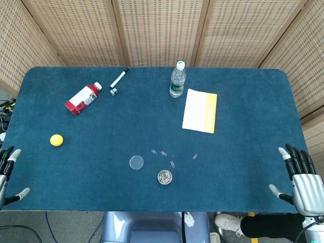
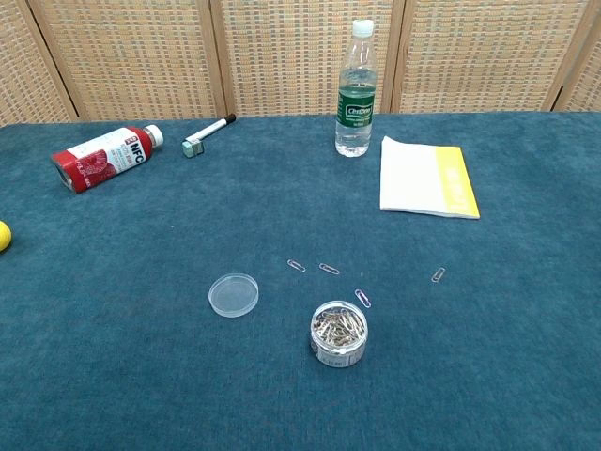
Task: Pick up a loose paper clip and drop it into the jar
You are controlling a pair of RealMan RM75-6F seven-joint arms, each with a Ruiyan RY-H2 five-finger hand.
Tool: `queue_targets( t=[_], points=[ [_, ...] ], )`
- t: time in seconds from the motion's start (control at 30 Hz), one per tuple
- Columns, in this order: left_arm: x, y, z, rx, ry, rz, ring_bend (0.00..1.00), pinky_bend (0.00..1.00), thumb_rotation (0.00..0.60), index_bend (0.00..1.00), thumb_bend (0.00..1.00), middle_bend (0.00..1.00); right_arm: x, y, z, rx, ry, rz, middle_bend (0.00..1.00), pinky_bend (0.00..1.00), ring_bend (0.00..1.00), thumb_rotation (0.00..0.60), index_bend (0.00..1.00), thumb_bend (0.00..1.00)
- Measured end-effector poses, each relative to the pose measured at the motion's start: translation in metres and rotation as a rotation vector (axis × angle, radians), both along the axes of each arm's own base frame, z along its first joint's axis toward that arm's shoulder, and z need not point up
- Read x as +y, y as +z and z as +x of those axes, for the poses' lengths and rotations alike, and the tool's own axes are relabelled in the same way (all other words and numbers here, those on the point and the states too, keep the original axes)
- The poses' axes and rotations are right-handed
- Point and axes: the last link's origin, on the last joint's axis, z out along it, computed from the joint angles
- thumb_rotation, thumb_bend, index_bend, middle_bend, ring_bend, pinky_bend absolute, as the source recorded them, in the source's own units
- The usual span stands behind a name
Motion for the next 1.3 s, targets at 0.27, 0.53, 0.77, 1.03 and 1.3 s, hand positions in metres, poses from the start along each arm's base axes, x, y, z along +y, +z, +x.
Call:
queue_targets(
  t=[0.27, 0.53, 0.77, 1.03, 1.3],
  points=[
    [0.000, -0.002, 0.000, 0.007, 0.004, -0.004, 0.00, 0.00, 0.600, 0.00, 0.00, 0.00, -0.002, -0.003, 0.000, -0.011, 0.007, 0.011, 0.01, 0.10, 0.00, 0.600, 0.12, 0.00],
    [0.005, -0.006, 0.003, 0.021, 0.002, -0.003, 0.00, 0.00, 0.600, 0.00, 0.00, 0.00, -0.029, -0.013, 0.018, -0.098, 0.235, 0.041, 0.03, 0.12, 0.00, 0.600, 0.36, 0.09],
    [0.012, -0.007, -0.002, 0.026, 0.026, -0.004, 0.00, 0.00, 0.600, 0.00, 0.00, 0.00, -0.078, -0.038, 0.042, -0.038, 0.324, 0.216, 0.03, 0.12, 0.00, 0.600, 0.41, 0.19],
    [0.022, -0.010, -0.007, 0.034, 0.071, -0.007, 0.00, 0.00, 0.600, 0.00, 0.00, 0.00, -0.138, -0.101, 0.069, 0.124, 0.359, 0.448, 0.04, 0.12, 0.00, 0.600, 0.44, 0.29],
    [0.029, -0.014, -0.011, 0.043, 0.097, -0.016, 0.00, 0.00, 0.600, 0.00, 0.00, 0.00, -0.177, -0.157, 0.088, 0.180, 0.347, 0.534, 0.04, 0.12, 0.00, 0.600, 0.45, 0.32]
  ],
)
